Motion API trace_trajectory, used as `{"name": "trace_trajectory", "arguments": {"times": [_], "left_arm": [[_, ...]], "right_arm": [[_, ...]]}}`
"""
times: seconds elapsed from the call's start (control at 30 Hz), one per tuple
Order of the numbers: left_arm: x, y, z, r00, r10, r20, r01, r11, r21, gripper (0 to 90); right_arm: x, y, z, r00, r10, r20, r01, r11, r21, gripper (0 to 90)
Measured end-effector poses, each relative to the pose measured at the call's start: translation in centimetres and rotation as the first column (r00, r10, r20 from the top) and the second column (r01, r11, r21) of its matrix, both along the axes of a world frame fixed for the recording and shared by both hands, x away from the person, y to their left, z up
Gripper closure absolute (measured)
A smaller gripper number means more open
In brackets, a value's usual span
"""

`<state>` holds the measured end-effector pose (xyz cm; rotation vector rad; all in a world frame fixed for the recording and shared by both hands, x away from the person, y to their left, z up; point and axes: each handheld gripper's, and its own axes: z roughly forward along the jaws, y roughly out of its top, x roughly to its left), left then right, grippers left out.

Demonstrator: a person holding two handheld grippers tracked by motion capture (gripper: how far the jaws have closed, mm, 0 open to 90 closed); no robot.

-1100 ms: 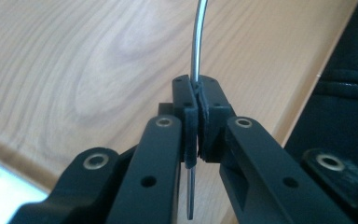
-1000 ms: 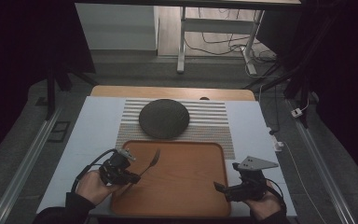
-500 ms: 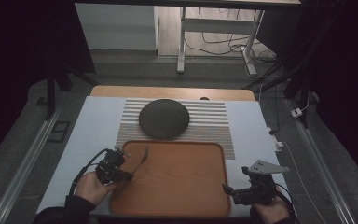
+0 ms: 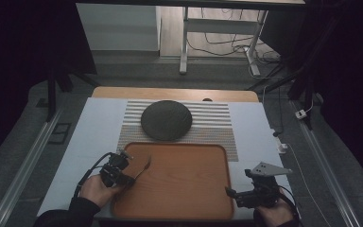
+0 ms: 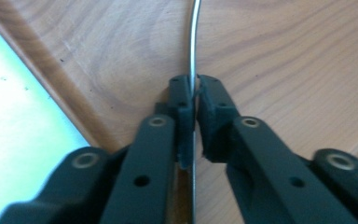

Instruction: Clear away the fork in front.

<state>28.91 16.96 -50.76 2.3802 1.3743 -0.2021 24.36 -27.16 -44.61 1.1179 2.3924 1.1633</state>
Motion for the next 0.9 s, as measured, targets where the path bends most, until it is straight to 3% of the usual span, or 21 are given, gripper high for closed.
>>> {"name": "trace_trajectory", "arguments": {"times": [0.07, 0.2, 0.43, 0.53, 0.63, 0.9], "left_arm": [[0.0, 0.1, 0.3, 0.9999, -0.007, 0.014, 0.007, 0.9998, -0.016, 76.4], [0.1, 0.6, 1.4, 0.9968, -0.005, 0.080, 0.009, 0.9987, -0.049, 74.6], [1.4, 0.7, 3.0, 0.9838, -0.022, 0.178, 0.039, 0.9946, -0.096, 88.4], [2.2, 0.4, 3.1, 0.9807, -0.032, 0.193, 0.057, 0.9900, -0.129, 88.5], [2.9, 0.2, 2.8, 0.9754, -0.048, 0.215, 0.078, 0.9884, -0.131, 88.5], [4.6, 0.2, 1.5, 0.9807, -0.027, 0.194, 0.060, 0.9843, -0.166, 88.5]], "right_arm": [[0.0, -0.1, 0.0, 1.0000, -0.002, -0.004, 0.002, 1.000, 0.003, 1.8], [0.1, -0.1, 0.0, 1.0000, -0.006, -0.006, 0.006, 1.000, 0.003, 1.8], [0.1, 0.0, -0.1, 0.9999, -0.011, -0.009, 0.011, 1.000, -0.009, 1.8], [0.1, 0.1, -0.1, 0.9999, -0.012, -0.008, 0.012, 1.000, -0.014, 1.8], [0.1, 0.1, -0.1, 0.9999, -0.016, -0.005, 0.016, 1.000, -0.019, 1.8], [0.1, 0.2, -0.1, 0.9999, -0.015, 0.000, 0.015, 0.999, -0.028, 1.7]]}}
